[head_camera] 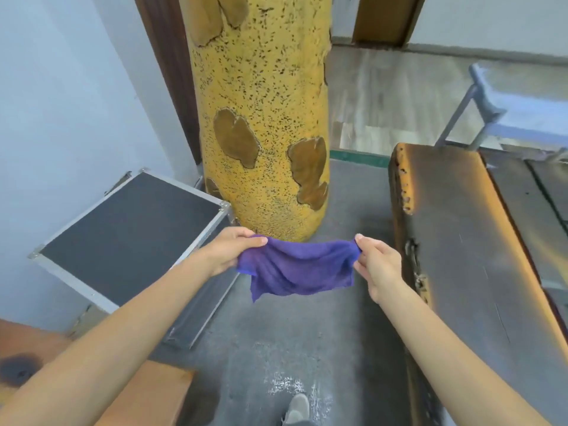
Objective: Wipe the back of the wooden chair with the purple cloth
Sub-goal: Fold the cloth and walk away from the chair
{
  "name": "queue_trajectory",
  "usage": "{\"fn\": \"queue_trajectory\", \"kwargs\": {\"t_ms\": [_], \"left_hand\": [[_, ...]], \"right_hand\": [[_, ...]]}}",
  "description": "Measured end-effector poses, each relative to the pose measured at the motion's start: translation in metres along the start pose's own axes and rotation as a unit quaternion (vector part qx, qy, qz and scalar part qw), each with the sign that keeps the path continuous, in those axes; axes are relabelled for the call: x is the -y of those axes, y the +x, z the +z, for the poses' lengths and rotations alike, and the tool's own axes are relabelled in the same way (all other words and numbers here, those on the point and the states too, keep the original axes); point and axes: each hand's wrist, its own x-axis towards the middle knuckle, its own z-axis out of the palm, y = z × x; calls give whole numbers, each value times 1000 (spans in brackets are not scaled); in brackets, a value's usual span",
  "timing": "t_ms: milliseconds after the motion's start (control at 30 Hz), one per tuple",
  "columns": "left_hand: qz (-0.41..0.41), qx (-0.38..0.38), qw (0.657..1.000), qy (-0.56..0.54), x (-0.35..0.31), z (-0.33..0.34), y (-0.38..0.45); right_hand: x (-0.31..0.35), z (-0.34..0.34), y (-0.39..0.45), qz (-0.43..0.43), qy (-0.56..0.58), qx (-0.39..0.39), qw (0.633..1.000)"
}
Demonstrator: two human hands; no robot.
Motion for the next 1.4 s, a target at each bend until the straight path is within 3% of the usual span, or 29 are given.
{"fn": "queue_trajectory", "kwargs": {"t_ms": [234, 367, 500, 601, 801, 1168, 1268, 1401], "left_hand": [[-56, 168, 975, -131, -41, 130, 45], [-78, 189, 964, -170, -51, 167, 62], [-124, 180, 955, -201, -57, 188, 91], [-133, 211, 948, -198, -65, 200, 114], [-126, 244, 948, -158, -93, 210, 183], [-61, 242, 968, -30, -183, 222, 315], [-9, 262, 963, 66, -216, 232, 334], [97, 302, 931, 183, -255, 243, 361]], "right_hand": [[19, -2, -3, -149, -84, 98, 980], [22, -11, 8, -192, -110, 82, 972], [28, -26, 31, -256, -207, 60, 942], [35, -26, 51, -258, -245, 92, 930], [59, -22, 121, -145, -134, 113, 974], [123, 23, 247, -105, 6, 97, 990], [132, 23, 289, -105, -99, 51, 988], [148, 15, 354, -151, -308, 80, 936]]}}
